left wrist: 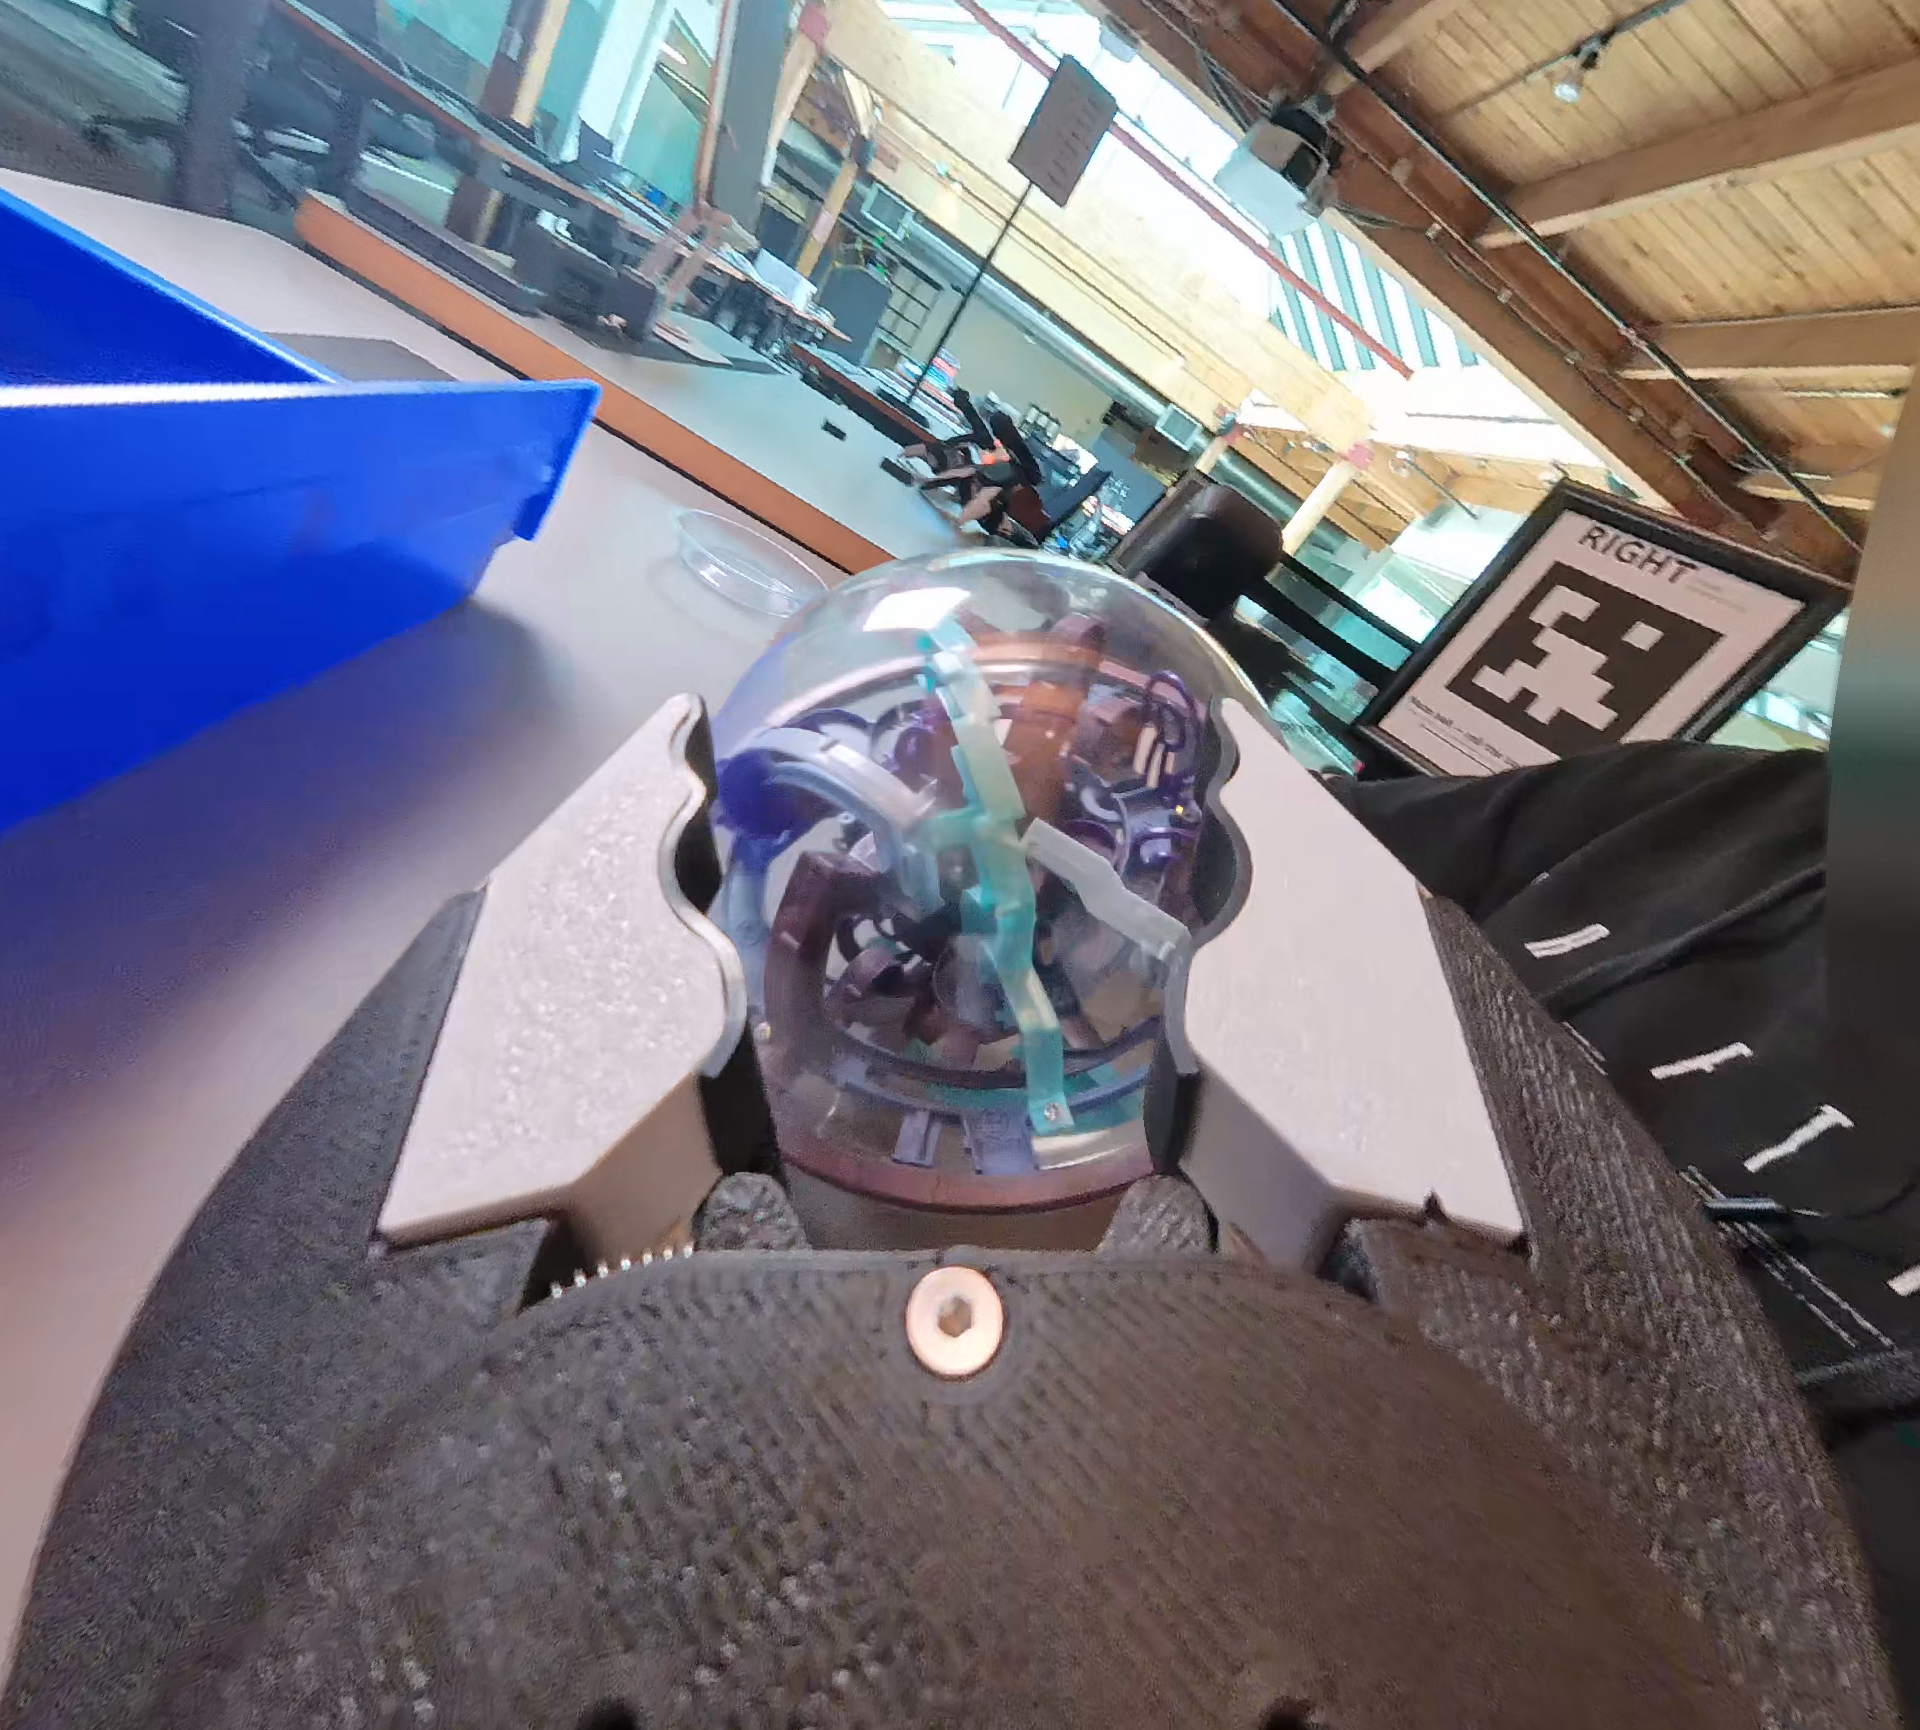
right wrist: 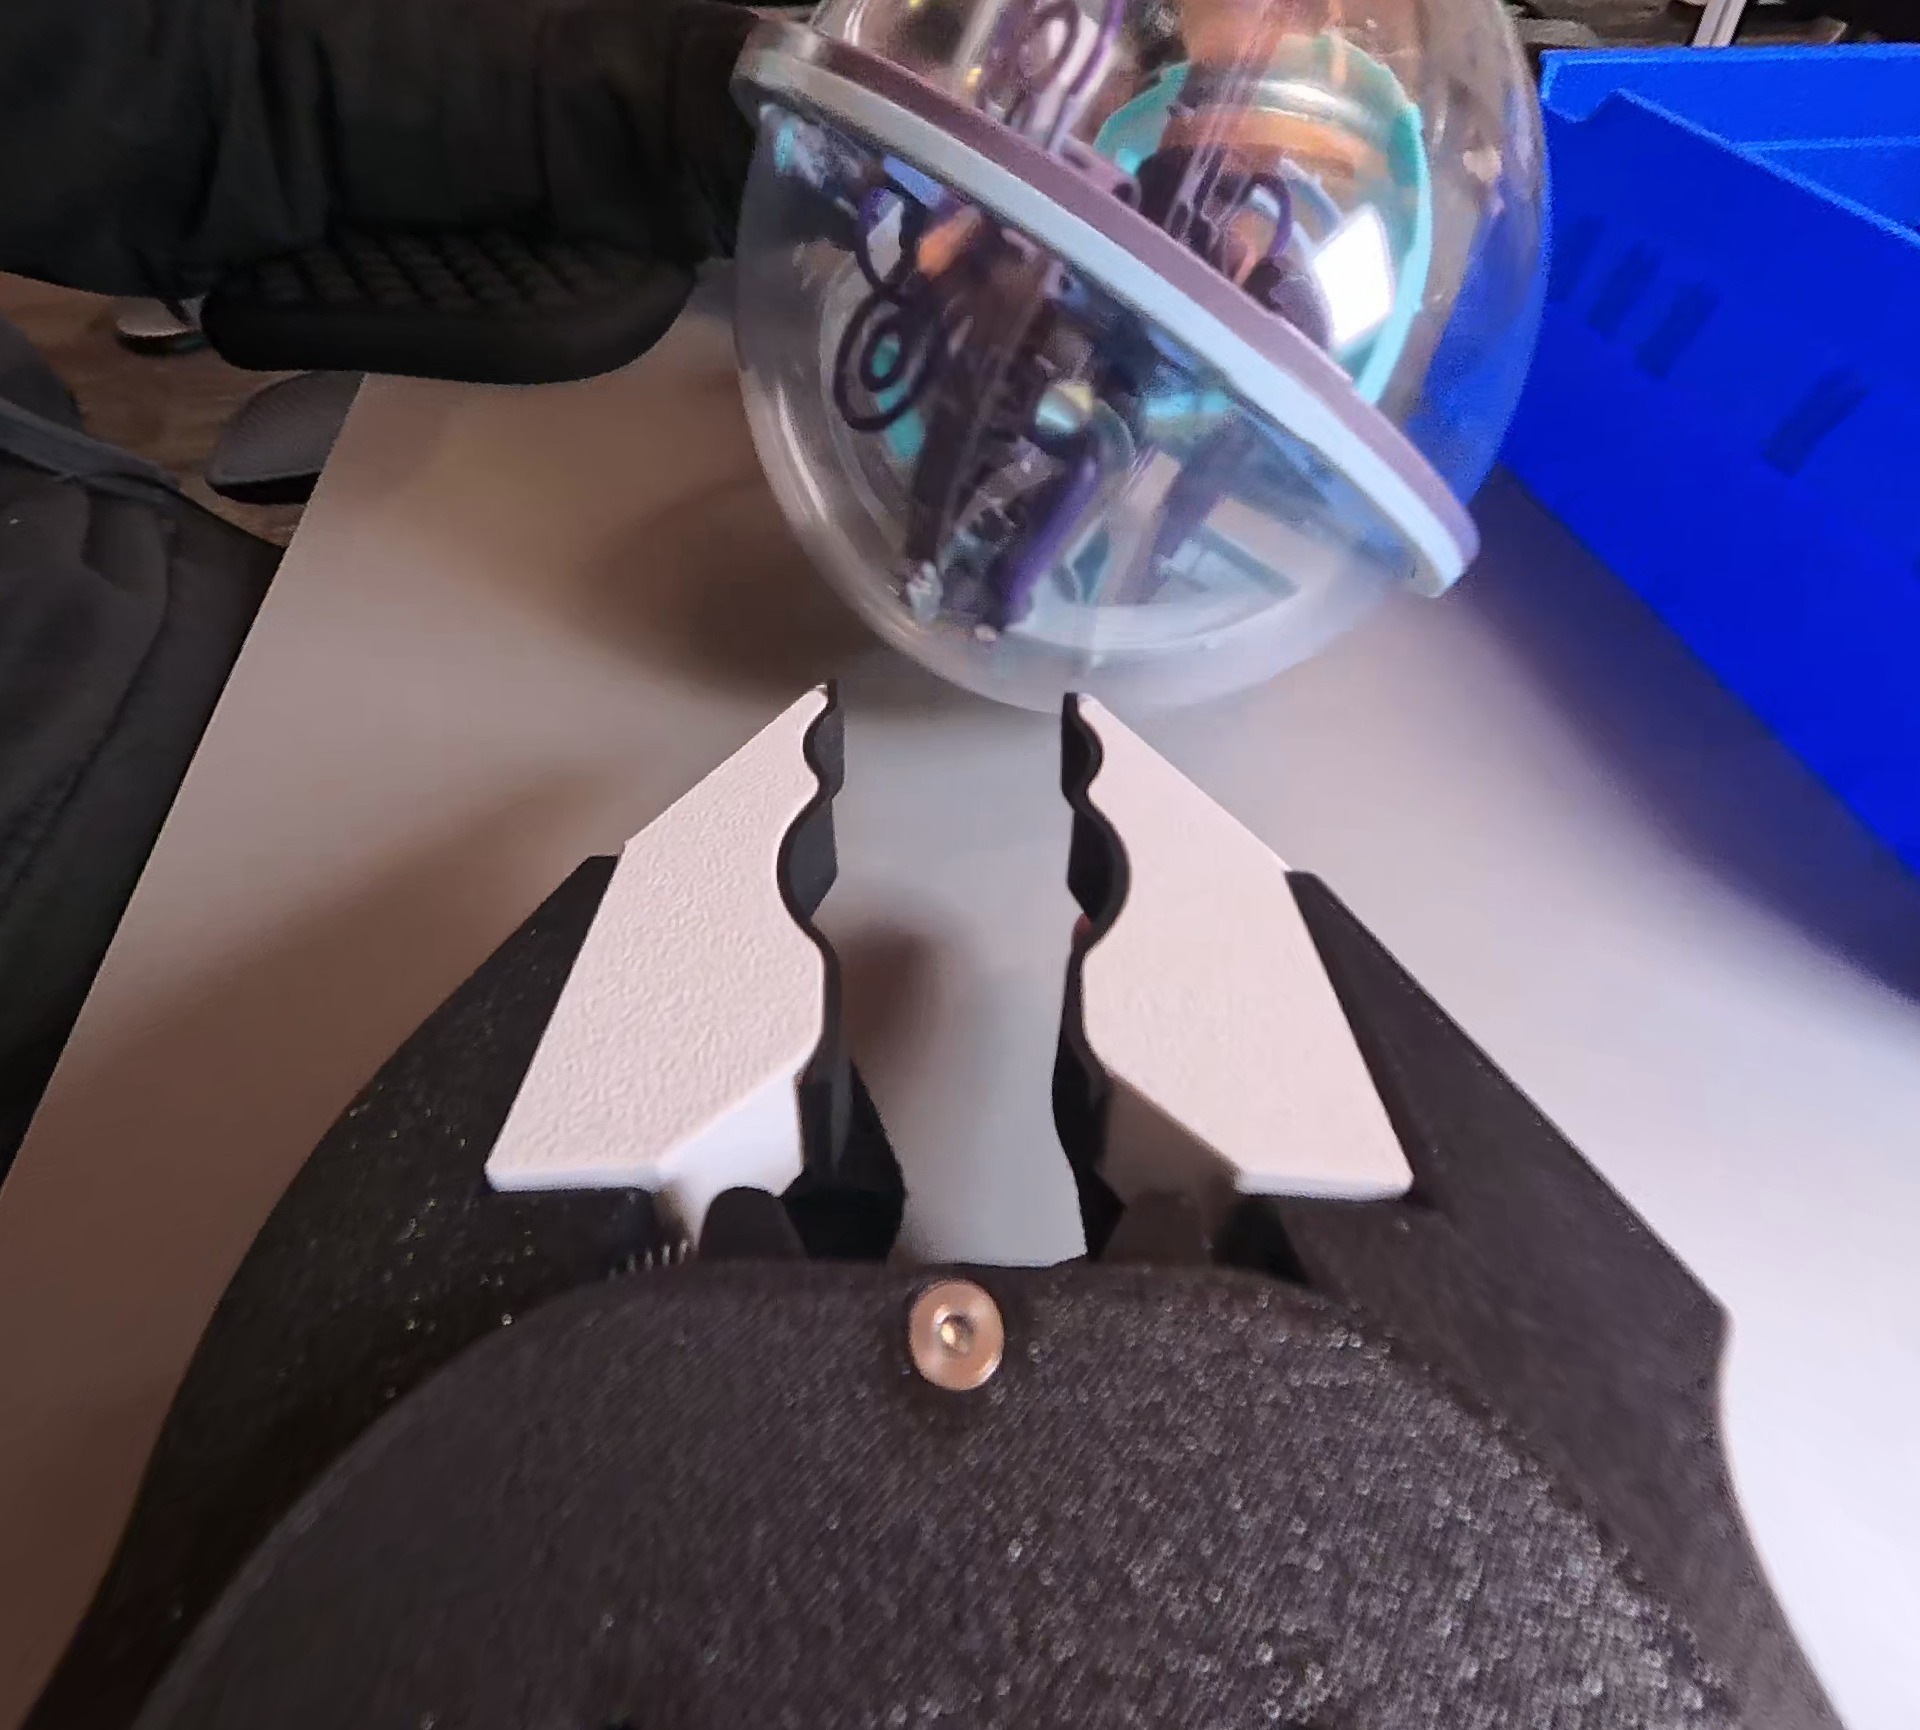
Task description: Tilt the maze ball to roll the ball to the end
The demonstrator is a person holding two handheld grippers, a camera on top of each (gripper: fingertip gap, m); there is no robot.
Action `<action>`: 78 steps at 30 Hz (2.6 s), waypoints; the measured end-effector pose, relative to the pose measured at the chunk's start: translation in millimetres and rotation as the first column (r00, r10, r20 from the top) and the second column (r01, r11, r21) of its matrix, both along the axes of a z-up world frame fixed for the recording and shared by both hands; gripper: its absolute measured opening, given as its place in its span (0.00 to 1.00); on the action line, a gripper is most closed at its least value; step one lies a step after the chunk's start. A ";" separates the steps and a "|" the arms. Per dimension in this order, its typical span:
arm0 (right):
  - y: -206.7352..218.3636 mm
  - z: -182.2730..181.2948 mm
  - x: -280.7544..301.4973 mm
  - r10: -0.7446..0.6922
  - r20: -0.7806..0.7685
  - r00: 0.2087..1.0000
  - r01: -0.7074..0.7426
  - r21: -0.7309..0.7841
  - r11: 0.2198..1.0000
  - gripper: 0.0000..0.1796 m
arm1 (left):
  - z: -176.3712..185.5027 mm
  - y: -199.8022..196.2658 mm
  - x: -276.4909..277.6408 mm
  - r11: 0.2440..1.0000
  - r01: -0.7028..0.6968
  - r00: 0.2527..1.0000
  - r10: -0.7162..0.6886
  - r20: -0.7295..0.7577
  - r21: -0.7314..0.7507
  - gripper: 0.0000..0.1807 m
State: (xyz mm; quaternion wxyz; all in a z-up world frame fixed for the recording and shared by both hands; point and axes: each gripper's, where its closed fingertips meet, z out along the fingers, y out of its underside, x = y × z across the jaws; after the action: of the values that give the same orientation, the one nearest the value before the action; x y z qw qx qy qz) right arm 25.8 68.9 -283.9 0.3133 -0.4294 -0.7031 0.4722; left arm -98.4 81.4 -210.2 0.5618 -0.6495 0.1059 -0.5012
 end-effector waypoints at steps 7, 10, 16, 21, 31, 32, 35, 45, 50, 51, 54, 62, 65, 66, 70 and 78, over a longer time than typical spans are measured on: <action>16.0 4.5 -5.5 -0.085 -0.027 0.996 0.085 -0.012 0.996 0.32 | -4.4 -6.2 -6.1 0.999 0.035 0.999 -0.035 -0.024 0.005 0.58; 18.1 16.6 -9.5 -0.112 -0.092 0.989 0.108 -0.054 0.993 0.35 | -10.4 -16.0 11.7 0.992 0.124 0.989 -0.123 -0.079 0.004 0.67; 18.2 26.2 -18.7 -0.132 -0.079 0.988 0.111 -0.225 0.968 0.38 | -9.8 -6.4 17.6 0.983 0.136 0.991 -0.132 0.035 -0.122 0.65; 28.4 32.8 -29.1 -0.158 -0.007 0.987 0.137 -0.469 0.873 0.35 | -21.4 9.5 -0.5 0.943 0.142 0.959 -0.056 0.277 -0.302 0.65; 40.4 39.4 -38.3 -0.206 -0.005 0.978 0.166 -0.573 0.803 0.33 | -30.2 23.7 -13.5 0.900 0.133 0.910 0.054 0.411 -0.414 0.65; 40.7 40.0 -38.4 -0.208 -0.008 0.978 0.166 -0.574 0.802 0.33 | -30.6 23.4 -13.7 0.900 0.137 0.909 0.052 0.413 -0.415 0.65; 39.3 39.1 -37.7 -0.200 -0.008 0.980 0.159 -0.573 0.804 0.34 | -29.9 21.3 -12.6 0.904 0.142 0.915 0.036 0.403 -0.402 0.65; 23.6 25.3 -24.6 -0.179 -0.047 0.983 0.167 -0.185 0.968 0.38 | -26.1 14.8 -19.1 0.927 0.108 0.933 0.030 0.360 -0.358 0.61; 9.3 16.5 -25.4 -0.166 -0.073 0.983 0.165 -0.017 0.986 0.44 | 1.9 8.8 -32.3 0.995 -0.059 0.994 0.065 0.083 -0.080 0.71; 11.1 15.7 -27.3 -0.175 -0.071 0.982 0.174 -0.020 0.985 0.44 | 7.5 7.8 -31.4 0.996 -0.084 0.996 0.083 -0.006 -0.016 0.72; 15.3 12.4 -32.4 -0.189 -0.059 0.980 0.187 -0.046 0.981 0.44 | 2.1 -2.1 -4.4 1.000 0.011 0.980 -0.006 -0.198 0.023 0.74; 20.0 25.6 -36.0 -0.206 -0.056 0.977 0.185 -0.254 0.949 0.35 | -9.9 11.2 0.6 0.984 0.054 0.999 -0.052 0.017 -0.170 0.69; 21.6 23.9 -36.2 -0.203 -0.036 0.979 0.184 -0.286 0.940 0.37 | -9.6 14.5 -4.0 0.978 0.051 0.995 -0.032 0.094 -0.204 0.65; 21.6 24.0 -36.1 -0.203 -0.036 0.978 0.184 -0.291 0.939 0.37 | -9.6 15.0 -4.9 0.976 0.049 0.994 -0.027 0.105 -0.211 0.65; 17.8 19.8 -35.7 -0.184 -0.031 0.982 0.172 -0.242 0.955 0.40 | -9.6 16.7 -7.0 0.974 0.044 0.990 -0.013 0.142 -0.222 0.63; 15.5 2.3 -43.1 -0.212 -0.011 0.977 0.212 -0.008 0.977 0.48 | -9.5 16.7 -7.0 0.975 0.043 0.989 -0.011 0.145 -0.217 0.63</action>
State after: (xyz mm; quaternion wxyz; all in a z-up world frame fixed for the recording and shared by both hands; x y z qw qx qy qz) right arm -17.3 84.4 -281.6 0.3647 -0.5002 -0.6497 0.4412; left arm -105.5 98.1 -219.7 0.4859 -0.6686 0.0181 -0.5626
